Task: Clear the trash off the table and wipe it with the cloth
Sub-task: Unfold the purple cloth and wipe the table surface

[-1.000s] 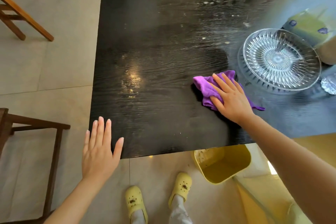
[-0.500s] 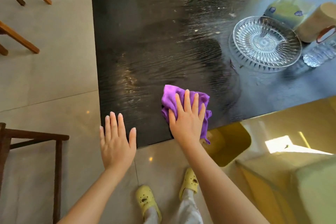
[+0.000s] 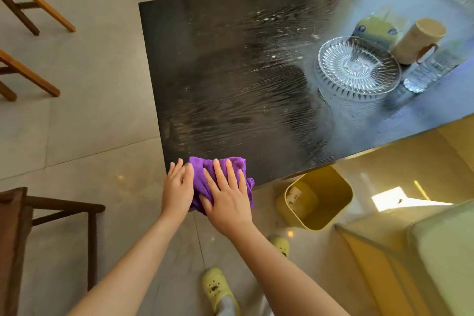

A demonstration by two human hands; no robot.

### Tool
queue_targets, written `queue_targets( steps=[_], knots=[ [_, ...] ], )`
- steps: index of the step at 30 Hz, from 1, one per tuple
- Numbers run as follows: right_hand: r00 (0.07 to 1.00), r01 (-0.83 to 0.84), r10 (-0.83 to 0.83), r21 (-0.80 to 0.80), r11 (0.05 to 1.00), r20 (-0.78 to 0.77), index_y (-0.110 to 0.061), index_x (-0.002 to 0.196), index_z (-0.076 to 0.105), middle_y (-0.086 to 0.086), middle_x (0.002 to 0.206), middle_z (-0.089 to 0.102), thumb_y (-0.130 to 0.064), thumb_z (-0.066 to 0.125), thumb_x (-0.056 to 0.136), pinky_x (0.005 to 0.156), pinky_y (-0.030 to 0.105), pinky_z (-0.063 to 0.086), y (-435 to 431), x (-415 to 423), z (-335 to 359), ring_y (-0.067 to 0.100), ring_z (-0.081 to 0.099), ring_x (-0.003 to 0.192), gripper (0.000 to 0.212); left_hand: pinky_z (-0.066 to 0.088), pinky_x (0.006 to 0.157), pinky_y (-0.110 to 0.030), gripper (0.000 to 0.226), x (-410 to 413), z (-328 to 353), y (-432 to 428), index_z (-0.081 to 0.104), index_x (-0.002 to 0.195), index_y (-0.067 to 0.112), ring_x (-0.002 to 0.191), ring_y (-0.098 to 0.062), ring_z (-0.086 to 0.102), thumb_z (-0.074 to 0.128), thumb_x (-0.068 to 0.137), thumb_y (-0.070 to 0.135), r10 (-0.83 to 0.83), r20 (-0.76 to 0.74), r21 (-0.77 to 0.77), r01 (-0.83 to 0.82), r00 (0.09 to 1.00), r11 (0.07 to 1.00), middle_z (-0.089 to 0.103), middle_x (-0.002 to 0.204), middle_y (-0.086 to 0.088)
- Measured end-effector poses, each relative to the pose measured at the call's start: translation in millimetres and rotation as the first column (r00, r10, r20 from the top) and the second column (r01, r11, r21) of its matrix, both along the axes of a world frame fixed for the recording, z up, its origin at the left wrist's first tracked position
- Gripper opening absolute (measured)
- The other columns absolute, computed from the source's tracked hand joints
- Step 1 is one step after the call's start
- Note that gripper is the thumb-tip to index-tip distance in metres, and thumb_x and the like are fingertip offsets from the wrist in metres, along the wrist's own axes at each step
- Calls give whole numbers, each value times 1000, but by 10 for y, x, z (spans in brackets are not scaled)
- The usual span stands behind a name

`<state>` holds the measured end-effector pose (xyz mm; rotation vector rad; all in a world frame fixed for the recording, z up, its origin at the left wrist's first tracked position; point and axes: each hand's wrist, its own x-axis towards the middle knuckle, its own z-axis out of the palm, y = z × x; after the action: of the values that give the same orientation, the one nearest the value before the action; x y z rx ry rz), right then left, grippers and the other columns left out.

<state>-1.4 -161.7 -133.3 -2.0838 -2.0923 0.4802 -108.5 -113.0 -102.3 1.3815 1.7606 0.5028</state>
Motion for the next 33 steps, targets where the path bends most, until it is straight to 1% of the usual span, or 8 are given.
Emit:
queue_targets(
  steps=[5,10,14,17,20,25,30,33],
  knots=[
    [996,-84,83,8,996,37,-31,146,32,-3,155,32,-49,35,94,115,48,2,24,293,45,23,15,146,56,4,121,-36,47,-68,-157,-4,34,145,13,149,-19,4,27,102,31,-190,-223,-3,194,956,981,16,160,-5],
    [996,-88,88,-8,996,14,-35,149,20,-6,159,18,-52,30,96,114,40,-13,59,606,87,21,4,149,57,0,120,-39,51,86,-167,-52,39,143,13,149,-22,4,35,99,38,-127,-273,35,142,954,989,14,160,-8],
    [996,-85,85,-49,995,-5,-37,150,14,-7,161,9,-58,30,94,111,37,-19,55,779,116,15,-9,146,62,22,115,-39,45,368,-83,-43,59,127,12,142,-24,25,46,94,40,-154,-285,93,188,946,978,37,151,-8],
    [991,-125,120,-121,985,-52,-36,150,13,-7,161,7,-61,36,91,116,40,-13,66,945,190,17,-6,148,68,38,102,-36,34,617,8,24,62,116,8,124,-24,42,53,91,30,-123,-338,100,165,933,981,53,131,-8],
    [963,-51,20,-109,993,-267,-26,150,23,-3,158,24,-46,47,94,119,40,14,162,1129,358,15,18,147,64,43,94,-36,23,826,71,125,60,108,8,113,-26,51,57,87,18,-94,-255,34,106,962,994,59,118,-8],
    [999,27,-25,-79,996,32,-26,145,34,-3,144,45,-35,49,94,104,36,31,237,1442,382,23,39,129,53,42,75,-30,30,1069,207,253,52,109,14,91,-20,56,63,84,27,54,43,-143,-47,998,989,57,101,1],
    [993,104,-111,-140,985,-49,-23,145,33,2,136,44,-29,57,88,103,37,30,353,1435,382,27,36,125,62,41,76,-28,19,1262,371,349,61,106,16,94,-18,56,59,88,22,-155,-73,-116,146,985,982,59,97,4],
    [978,139,-164,-185,973,-128,-20,123,55,3,124,46,-28,60,85,93,34,33,467,1598,437,26,38,116,39,47,82,-30,9,1395,565,374,65,94,21,95,-17,59,62,85,18,-306,-2,-88,305,952,948,65,94,5]
  ],
)
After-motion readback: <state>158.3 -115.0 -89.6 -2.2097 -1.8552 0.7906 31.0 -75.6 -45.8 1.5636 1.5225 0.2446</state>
